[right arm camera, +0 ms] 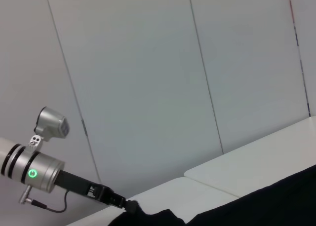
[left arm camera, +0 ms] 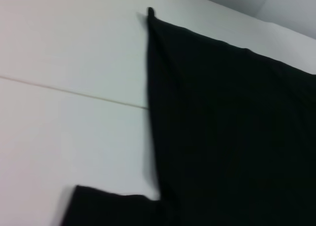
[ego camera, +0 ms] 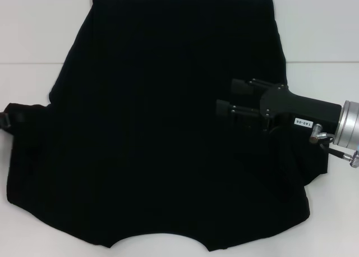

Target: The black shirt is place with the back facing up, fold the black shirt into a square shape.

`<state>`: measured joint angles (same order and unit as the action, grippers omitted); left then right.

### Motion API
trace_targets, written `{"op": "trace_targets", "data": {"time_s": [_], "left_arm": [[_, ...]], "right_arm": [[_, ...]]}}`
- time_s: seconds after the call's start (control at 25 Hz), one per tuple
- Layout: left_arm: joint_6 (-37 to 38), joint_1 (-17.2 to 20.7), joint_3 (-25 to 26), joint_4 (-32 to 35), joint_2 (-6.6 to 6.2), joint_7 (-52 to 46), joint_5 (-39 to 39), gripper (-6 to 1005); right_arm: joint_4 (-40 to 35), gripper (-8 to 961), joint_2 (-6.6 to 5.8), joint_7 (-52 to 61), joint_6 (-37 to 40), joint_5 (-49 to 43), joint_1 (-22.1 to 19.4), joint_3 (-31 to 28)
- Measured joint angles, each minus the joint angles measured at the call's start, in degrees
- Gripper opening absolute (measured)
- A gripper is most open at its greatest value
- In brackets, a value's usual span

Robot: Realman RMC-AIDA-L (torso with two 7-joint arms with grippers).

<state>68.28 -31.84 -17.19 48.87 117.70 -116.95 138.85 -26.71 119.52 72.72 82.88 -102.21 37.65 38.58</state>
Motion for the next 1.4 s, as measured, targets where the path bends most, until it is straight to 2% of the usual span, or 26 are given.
{"op": "trace_targets", "data": {"time_s": [0.44,0.8,0.92,1.2,1.4], "left_arm": [[2.5,-1.8,-6.7,-1.6,0.31,2.7,-4.3,0],[4.7,-1.9,-8.8,-2.4,0.56,6.3,-6.1,1],[6.5,-1.7,-10.5,-2.8,1.10,8.9,-6.8,1],[11.4,-1.1,-10.8,-4.0,2.16,15.0,-8.4,1],[10.7,-1.1,-10.8,-6.9,2.29,16.5,-8.5,1]], "right_arm": [[0.0,724,0.00,-0.8,0.0,0.2,-0.6,0.0],[0.9,720,0.00,-2.6,0.4,1.2,-1.3,0.0],[1.4,719,0.00,-3.0,0.4,1.5,-1.4,0.0],[1.6,717,0.00,-3.0,0.5,1.5,-1.6,0.1],[1.6,715,0.00,-3.0,0.6,1.5,-1.6,0.3]]}}
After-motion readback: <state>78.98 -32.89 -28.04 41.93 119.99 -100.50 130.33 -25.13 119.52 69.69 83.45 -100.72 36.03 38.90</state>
